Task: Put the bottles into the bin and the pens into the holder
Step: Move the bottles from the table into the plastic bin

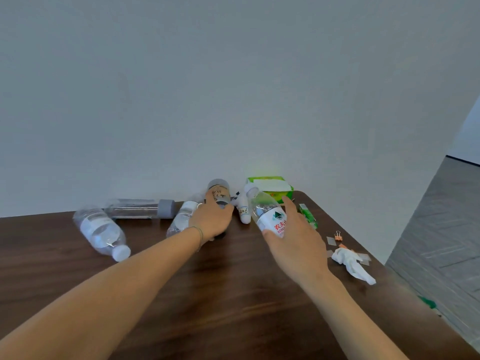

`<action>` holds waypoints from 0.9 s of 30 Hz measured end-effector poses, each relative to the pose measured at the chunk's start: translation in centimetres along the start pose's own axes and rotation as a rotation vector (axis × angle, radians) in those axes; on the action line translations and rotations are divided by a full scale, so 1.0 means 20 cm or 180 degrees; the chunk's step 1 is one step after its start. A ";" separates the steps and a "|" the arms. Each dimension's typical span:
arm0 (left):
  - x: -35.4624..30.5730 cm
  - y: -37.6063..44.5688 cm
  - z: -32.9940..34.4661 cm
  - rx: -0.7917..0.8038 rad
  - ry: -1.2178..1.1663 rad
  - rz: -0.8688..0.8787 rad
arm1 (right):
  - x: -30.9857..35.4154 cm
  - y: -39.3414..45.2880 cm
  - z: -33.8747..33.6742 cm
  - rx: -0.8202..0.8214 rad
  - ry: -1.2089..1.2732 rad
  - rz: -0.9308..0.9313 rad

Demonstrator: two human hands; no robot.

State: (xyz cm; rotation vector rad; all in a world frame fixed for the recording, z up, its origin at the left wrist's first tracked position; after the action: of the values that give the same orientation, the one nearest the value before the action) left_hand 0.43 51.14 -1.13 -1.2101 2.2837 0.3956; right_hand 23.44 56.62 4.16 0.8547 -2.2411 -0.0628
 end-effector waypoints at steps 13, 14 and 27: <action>0.87 -0.59 -0.99 -0.1422 -0.0575 -0.0398 | 1.07 -0.35 0.49 0.0580 0.1325 -0.1091; 0.97 -0.65 -1.07 -0.1478 -0.0536 -0.0501 | 1.16 -0.42 0.53 0.0655 0.1392 -0.1193; 2.27 -1.93 -1.92 -0.2749 -0.0584 -0.1885 | 2.34 -1.58 1.00 0.1773 0.1889 -0.2429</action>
State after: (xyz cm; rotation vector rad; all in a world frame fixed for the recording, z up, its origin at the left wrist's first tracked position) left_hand -0.51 -19.64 3.98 -2.0559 1.4830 1.2565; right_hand 3.98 0.27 9.22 1.7246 -1.2888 0.4228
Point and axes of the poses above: each hand's wrist, its own y-axis towards the middle knuckle, its own z-axis out of the palm, x = y × z, the point moved 6 cm from there along y, towards the middle knuckle, and after that the axes turned 8 degrees about y, right-handed, at the moved point
